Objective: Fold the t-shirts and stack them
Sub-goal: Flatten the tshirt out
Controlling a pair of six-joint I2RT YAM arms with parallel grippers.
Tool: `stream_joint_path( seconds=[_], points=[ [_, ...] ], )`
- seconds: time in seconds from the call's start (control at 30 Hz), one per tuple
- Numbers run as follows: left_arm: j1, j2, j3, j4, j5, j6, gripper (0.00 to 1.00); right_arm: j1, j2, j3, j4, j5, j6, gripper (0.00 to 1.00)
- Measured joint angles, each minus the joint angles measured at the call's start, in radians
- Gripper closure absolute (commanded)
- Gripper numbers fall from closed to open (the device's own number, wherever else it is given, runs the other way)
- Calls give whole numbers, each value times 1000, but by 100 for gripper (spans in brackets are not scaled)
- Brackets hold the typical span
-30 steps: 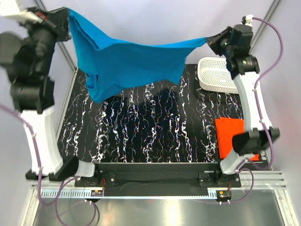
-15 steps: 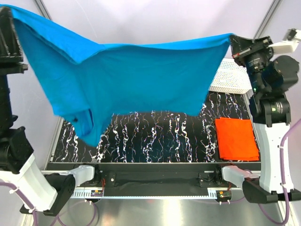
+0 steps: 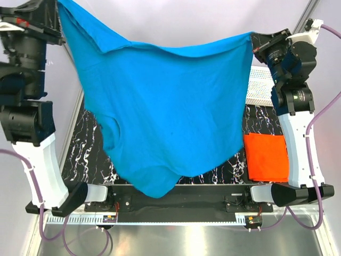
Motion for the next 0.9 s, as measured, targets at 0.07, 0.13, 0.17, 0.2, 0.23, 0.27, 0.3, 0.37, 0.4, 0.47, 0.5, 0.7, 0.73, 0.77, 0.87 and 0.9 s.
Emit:
stream_joint_path(
  seconds=[0.07,0.13,0.17,0.2,0.23,0.27,0.3,0.37,0.4,0.47,0.5,0.7,0.73,0.77,0.87,0.9],
  points=[
    [0,7,-16,-16,-4,4,100,0,-4,0,-4,3,-10,100],
    [-9,0,-31,-31,-11,9,100,0,-21,-1,-3,8,-19,100],
    [-15,-7,-35,-34,-14,13,100,0,-30,-2,-3,8,-22,100],
    [-24,-16,-39,-37,-18,19,100,0,-42,-3,-3,9,-26,100],
    [-33,-26,-41,-37,-21,26,100,0,-56,-6,-3,9,-28,100],
    [-41,-38,-42,-37,-25,32,100,0,-72,-11,-3,9,-30,100],
    [-50,-51,-42,-37,-29,39,100,0,-88,-14,-2,10,-31,100],
    [-68,-77,-42,-37,-34,50,100,0,-119,-25,-1,11,-36,100],
    [-79,-92,-42,-37,-37,58,100,0,-133,-30,-1,12,-37,100],
    [-106,-123,-42,-37,-44,74,100,0,-167,-47,1,11,-42,100],
    [-118,-136,-42,-37,-47,80,100,0,-186,-56,1,11,-45,100],
    [-222,-232,-42,-39,-85,138,100,0,-294,-93,2,5,-51,100],
    [-238,-249,-42,-39,-92,146,100,0,-311,-95,1,4,-51,100],
    [-251,-266,-41,-40,-99,156,100,0,-329,-96,1,3,-51,100],
    [-283,-303,-38,-37,-117,181,100,0,-365,-96,5,3,-50,100],
    [-292,-311,-36,-35,-124,191,100,0,-375,-96,6,3,-49,100]
  ],
)
